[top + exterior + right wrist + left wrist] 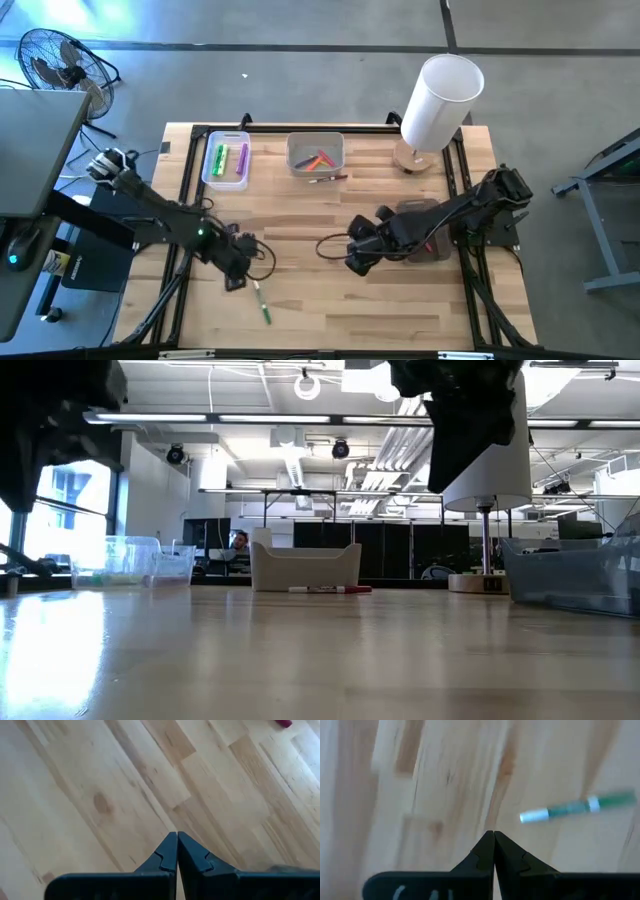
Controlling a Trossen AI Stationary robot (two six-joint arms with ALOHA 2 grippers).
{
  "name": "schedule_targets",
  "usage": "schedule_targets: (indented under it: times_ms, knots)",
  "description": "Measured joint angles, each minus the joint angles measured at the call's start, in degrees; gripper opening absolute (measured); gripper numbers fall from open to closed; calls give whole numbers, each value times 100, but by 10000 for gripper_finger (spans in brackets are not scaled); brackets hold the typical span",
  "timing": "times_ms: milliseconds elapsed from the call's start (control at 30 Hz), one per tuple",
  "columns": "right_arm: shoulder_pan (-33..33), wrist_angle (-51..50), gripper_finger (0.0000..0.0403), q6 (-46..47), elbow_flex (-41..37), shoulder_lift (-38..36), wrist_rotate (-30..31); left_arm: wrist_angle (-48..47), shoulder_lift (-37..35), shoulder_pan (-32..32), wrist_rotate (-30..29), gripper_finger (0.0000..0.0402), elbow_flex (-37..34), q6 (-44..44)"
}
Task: Pick & Place Markers
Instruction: Put the green marker into the black bin
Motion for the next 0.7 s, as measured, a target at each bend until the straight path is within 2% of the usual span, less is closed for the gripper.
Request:
schedule_targets:
  times_ms: [133, 300, 433, 700]
  knots:
    - [199, -90, 0, 2, 0, 1, 212, -103, 316, -337, 8, 0, 143, -2859]
    - [369, -116, 0, -136, 0, 0, 444, -57, 596, -768, 15, 0, 144, -5560]
    - [417, -118, 0, -316, 0, 0, 446, -21, 696, -1206, 18, 1, 143, -6766]
    - [434, -136, 0, -520, 0, 0, 422, 90, 734, -1842, 33, 6, 142, -8032]
